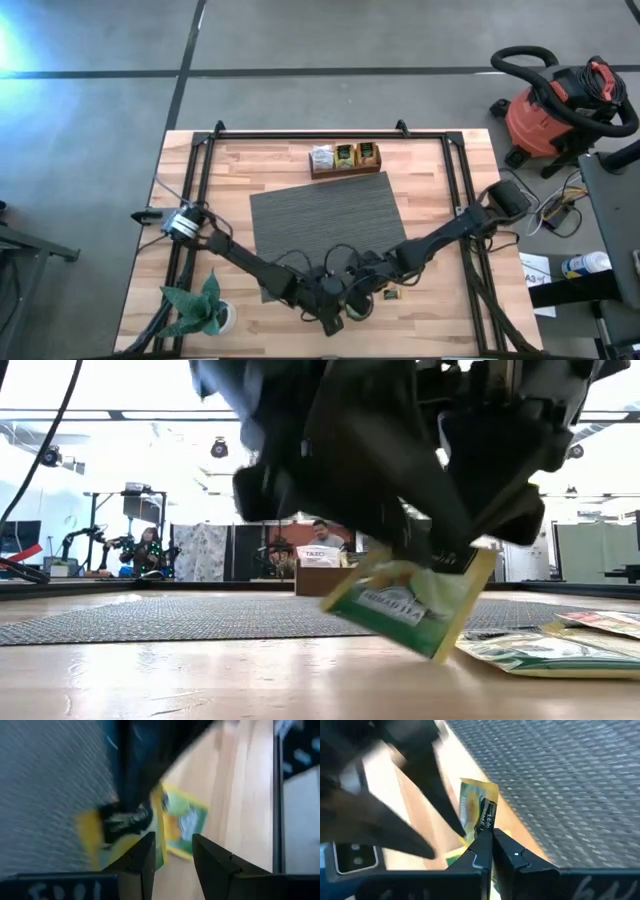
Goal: Pick & Place Tea
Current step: Put the yellow tea bag into the middle section of the wooden organizer
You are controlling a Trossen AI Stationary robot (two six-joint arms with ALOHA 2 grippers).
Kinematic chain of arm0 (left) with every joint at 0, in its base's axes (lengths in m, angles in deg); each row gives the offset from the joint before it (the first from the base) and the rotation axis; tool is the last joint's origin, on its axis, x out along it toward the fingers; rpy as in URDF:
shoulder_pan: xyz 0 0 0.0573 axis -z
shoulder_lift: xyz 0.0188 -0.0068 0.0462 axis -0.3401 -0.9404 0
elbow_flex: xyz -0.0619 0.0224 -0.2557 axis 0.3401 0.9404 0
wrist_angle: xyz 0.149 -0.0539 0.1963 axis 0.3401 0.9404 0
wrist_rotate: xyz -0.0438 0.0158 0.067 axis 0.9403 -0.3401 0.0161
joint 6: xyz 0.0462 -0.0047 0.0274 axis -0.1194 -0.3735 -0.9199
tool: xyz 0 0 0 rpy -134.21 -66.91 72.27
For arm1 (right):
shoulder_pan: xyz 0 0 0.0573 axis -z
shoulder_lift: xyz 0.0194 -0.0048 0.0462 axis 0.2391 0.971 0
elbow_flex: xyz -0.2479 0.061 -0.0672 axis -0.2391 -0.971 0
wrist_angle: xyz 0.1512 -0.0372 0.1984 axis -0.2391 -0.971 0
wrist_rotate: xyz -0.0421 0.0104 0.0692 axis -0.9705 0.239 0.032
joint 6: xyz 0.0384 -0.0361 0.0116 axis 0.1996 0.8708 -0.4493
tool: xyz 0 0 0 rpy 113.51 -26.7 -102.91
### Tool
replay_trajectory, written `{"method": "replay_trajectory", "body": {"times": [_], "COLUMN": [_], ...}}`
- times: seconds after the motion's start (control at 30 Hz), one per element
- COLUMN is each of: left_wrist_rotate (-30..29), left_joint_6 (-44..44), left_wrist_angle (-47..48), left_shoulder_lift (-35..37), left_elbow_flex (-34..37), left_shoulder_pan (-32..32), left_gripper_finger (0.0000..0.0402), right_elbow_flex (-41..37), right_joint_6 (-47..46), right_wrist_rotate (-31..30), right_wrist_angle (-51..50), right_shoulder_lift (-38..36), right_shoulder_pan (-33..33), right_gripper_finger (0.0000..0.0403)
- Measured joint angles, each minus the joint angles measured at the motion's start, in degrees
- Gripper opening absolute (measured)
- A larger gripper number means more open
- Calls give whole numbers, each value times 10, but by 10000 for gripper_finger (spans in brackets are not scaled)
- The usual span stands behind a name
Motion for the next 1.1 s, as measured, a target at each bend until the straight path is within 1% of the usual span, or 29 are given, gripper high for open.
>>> {"method": "replay_trajectory", "body": {"times": [0.13, 0.23, 0.33, 0.47, 0.53, 0.63, 0.77, 0.9, 1.0, 1.1], "left_wrist_rotate": [-65, -92, -105, -137, -148, -150, -157, -169, -170, -171], "left_joint_6": [-1, -2, -2, -2, -1, 5, 20, 54, 70, 109], "left_wrist_angle": [62, 107, 133, 145, 147, 141, 109, 36, -28, -78], "left_shoulder_lift": [48, 89, 132, 183, 211, 258, 322, 386, 423, 454], "left_elbow_flex": [0, 0, 0, 21, 40, 80, 147, 230, 295, 345], "left_shoulder_pan": [1, 3, 4, 10, 11, 11, 9, -6, -30, -59], "left_gripper_finger": [123, 124, 124, 124, 124, 124, 124, 124, 124, 124], "right_elbow_flex": [0, 0, 11, 52, 80, 122, 168, 212, 240, 266], "right_joint_6": [19, 49, 101, 207, 256, 325, 444, 564, 675, 756], "right_wrist_rotate": [-40, -62, -78, -112, -119, -123, -124, -121, -89, -56], "right_wrist_angle": [-77, -155, -246, -344, -373, -405, -411, -426, -426, -427], "right_shoulder_lift": [-46, -91, -137, -171, -176, -171, -163, -150, -131, -95], "right_shoulder_pan": [8, 20, 43, 100, 136, 194, 268, 344, 403, 453], "right_gripper_finger": [8, 8, 8, 8, 8, 8, 8, 8, 8, 8]}}
